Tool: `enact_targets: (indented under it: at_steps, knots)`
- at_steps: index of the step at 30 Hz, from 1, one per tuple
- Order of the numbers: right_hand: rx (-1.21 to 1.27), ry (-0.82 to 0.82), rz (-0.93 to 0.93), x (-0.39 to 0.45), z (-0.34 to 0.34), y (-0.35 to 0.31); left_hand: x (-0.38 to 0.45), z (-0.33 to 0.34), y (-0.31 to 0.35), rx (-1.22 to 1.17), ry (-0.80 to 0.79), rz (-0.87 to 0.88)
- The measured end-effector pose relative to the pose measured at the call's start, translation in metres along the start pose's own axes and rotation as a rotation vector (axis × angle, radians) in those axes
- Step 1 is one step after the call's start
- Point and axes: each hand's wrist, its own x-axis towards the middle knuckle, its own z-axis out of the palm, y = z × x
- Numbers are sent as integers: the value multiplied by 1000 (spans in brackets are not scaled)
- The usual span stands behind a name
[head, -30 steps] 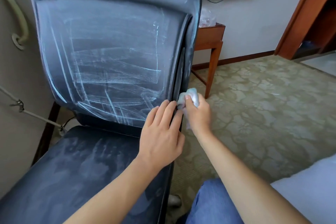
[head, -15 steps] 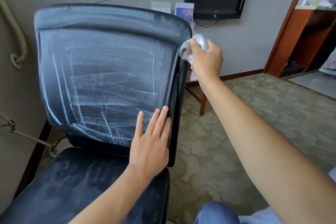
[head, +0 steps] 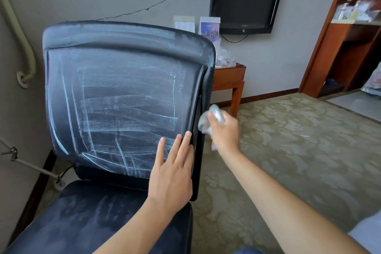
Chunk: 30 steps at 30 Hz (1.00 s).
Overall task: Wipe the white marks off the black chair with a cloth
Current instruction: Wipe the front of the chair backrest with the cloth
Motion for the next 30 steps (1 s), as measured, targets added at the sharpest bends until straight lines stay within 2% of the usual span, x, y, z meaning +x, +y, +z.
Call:
enact_targets:
  at_steps: [3,7,10,14,17,20,26,28,30]
  knots:
    - [87,144,-154,44,-14,-77,0,1,-2,-19,-6,-1]
    - [-7,226,-173,94,-21,-145,0,0,-8,-13,-23,12]
    - [-1,208,-143,78,-15,-127,2,0,-9,-18,-31,5]
    - [-25,124,-73,25,2,-48,3,0,-6,-30,-47,-7]
    - [-36,54,-24,5,3,-20,3,-2,-4,-16,-81,-11]
    - [-13,90,-66,18,-1,-35,4,-3,-5,-18,-114,-11]
    - [75,241,-184,70,-5,-110,3,-4,-8,-13,-141,-2]
    - [74,246,-183,65,0,-106,4,-5,-10,-2,-148,0]
    - [84,250,-177,44,14,-72,5,-8,-10,2,-152,-4]
